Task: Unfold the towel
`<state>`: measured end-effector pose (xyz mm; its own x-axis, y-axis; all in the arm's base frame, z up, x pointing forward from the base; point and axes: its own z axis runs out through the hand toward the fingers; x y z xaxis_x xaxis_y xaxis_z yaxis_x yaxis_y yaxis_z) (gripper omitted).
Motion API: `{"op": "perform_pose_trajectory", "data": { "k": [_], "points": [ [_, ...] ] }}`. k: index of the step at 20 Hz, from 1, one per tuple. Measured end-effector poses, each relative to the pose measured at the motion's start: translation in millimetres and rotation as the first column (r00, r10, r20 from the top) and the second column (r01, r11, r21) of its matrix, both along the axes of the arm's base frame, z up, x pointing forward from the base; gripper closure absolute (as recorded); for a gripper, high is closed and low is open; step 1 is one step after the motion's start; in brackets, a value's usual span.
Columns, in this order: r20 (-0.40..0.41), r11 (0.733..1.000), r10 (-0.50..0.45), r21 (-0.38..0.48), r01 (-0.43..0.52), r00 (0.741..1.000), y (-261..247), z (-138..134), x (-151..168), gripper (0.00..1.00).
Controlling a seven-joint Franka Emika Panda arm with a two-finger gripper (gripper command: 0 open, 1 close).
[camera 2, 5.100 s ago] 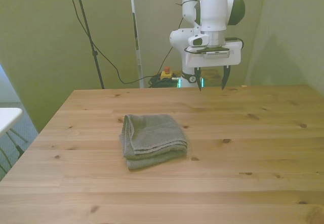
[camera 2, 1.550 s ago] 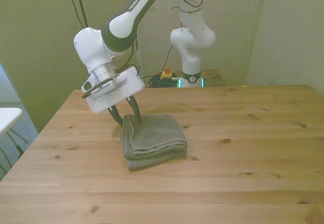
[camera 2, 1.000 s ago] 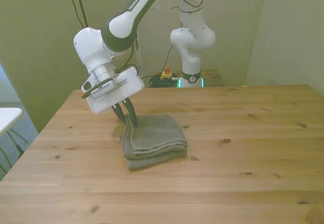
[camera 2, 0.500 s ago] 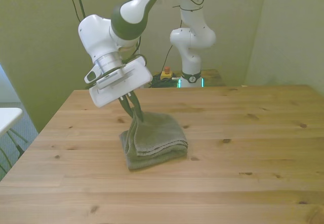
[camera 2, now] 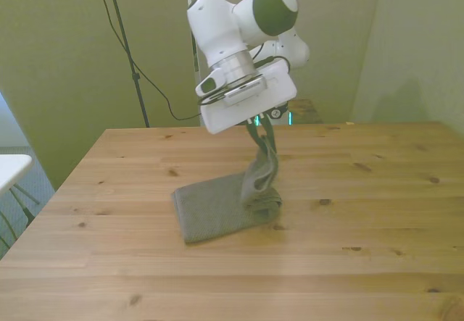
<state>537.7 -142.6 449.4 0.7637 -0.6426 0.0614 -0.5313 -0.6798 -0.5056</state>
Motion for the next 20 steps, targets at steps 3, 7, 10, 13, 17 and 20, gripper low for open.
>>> {"op": "perform_pose_trajectory", "data": {
  "k": [3, 7, 10, 13, 17, 20],
  "points": [
    [-0.004, 0.999, 0.014, -0.046, -0.015, 1.000, 29, 1, -8, 1.00],
    [-0.016, 0.991, 0.067, -0.113, -0.068, 0.998, 66, -11, -10, 1.00],
    [-0.048, 0.981, 0.134, -0.137, -0.140, 0.990, 99, -23, -15, 1.00],
    [-0.066, 0.972, 0.185, -0.135, -0.193, 0.980, 127, -30, -25, 1.00],
    [-0.086, 0.962, 0.226, -0.135, -0.236, 0.970, 146, -34, -37, 0.00],
    [-0.102, 0.960, 0.231, -0.139, -0.244, 0.968, 149, -41, -40, 0.00]
  ]
}}
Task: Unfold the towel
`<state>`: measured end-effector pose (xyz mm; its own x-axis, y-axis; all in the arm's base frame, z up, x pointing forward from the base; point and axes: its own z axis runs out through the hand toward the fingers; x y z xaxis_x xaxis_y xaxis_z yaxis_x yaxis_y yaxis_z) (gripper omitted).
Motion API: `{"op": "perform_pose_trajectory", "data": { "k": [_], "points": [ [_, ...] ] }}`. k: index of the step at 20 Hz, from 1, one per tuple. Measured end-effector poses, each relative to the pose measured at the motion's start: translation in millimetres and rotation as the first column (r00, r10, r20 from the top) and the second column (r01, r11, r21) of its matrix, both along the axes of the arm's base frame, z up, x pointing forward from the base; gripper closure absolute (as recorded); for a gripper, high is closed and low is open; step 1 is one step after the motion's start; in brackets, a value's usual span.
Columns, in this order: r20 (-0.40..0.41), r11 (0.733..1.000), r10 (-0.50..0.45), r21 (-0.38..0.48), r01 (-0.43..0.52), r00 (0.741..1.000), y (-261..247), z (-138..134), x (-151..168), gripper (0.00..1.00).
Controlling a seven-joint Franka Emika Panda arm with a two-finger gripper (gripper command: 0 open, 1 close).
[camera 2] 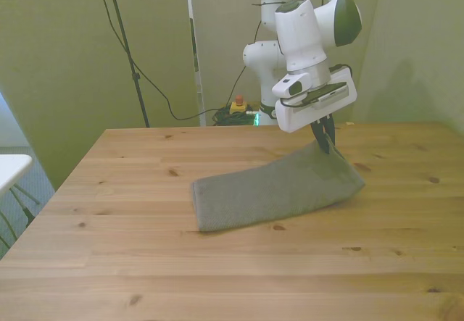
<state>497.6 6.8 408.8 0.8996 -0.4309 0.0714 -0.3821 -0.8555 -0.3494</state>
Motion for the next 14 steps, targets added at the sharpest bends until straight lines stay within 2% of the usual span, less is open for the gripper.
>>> {"op": "perform_pose_trajectory", "data": {
  "k": [11, 14],
  "points": [
    [-0.018, 1.000, 0.007, -0.009, -0.008, 1.000, 1, 3, -3, 0.00],
    [-0.023, 0.996, -0.062, -0.061, 0.060, 0.998, -2, 22, -6, 0.00]
  ]
}}
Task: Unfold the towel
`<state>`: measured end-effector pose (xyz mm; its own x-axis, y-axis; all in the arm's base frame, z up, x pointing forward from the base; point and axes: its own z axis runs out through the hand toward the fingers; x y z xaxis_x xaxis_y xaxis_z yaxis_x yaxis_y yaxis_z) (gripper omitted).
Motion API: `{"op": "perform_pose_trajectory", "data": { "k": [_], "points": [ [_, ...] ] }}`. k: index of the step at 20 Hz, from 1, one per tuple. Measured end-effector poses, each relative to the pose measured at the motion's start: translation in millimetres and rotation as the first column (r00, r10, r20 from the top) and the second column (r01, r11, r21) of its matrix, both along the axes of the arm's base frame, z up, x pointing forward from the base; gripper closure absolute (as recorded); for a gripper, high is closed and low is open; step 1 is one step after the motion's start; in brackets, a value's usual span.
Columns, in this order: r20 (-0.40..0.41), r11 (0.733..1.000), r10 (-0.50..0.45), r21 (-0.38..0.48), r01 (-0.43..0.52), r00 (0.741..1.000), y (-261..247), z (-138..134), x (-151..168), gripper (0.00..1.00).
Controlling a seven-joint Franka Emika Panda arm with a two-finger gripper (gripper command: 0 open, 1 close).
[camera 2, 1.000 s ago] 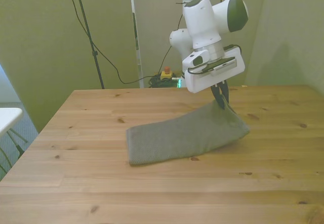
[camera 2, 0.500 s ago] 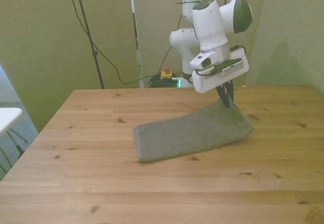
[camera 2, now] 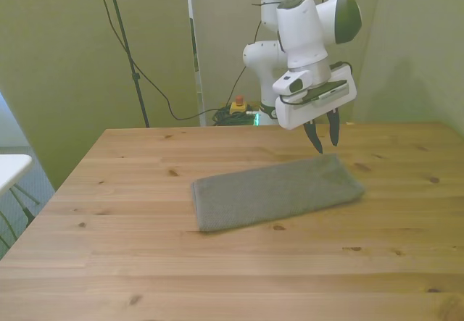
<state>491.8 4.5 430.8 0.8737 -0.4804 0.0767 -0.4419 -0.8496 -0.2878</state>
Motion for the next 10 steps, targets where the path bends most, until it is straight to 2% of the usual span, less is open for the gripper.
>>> {"op": "perform_pose_trajectory", "data": {
  "k": [3, 5, 7, 10],
  "points": [
    [0.009, 0.988, -0.123, -0.088, 0.124, 0.992, -29, 16, 3, 0.00],
    [0.011, 0.968, -0.208, -0.140, 0.207, 0.978, -59, 18, 5, 0.00],
    [0.004, 0.940, -0.302, -0.166, 0.298, 0.953, -70, 14, 6, 0.00],
    [-0.009, 0.894, -0.425, -0.163, 0.418, 0.905, -50, 9, 6, 0.00]
  ]
}}
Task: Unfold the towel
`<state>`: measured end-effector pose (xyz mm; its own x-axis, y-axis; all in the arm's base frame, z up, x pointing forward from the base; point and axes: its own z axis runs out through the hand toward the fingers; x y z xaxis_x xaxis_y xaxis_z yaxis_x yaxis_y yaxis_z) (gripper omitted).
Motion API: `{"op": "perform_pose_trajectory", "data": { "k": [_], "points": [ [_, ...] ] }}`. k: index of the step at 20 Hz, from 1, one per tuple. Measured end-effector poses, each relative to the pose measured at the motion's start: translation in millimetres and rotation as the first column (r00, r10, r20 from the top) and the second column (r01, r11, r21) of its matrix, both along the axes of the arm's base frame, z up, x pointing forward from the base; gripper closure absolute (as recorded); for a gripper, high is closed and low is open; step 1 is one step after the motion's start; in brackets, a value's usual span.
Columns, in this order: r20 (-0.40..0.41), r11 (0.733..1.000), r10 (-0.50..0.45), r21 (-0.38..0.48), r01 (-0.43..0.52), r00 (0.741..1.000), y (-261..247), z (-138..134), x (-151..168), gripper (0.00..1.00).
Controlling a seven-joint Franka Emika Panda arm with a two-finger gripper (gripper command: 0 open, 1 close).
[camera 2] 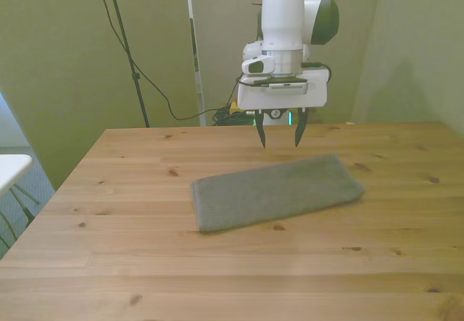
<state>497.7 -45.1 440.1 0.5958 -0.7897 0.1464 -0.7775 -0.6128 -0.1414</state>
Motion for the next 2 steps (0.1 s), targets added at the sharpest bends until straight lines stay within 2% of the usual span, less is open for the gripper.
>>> {"op": "perform_pose_trajectory", "data": {
  "k": [2],
  "points": [
    [-0.002, 0.996, -0.085, 0.008, 0.085, 0.996, 21, -1, -1, 0.00]
  ]
}}
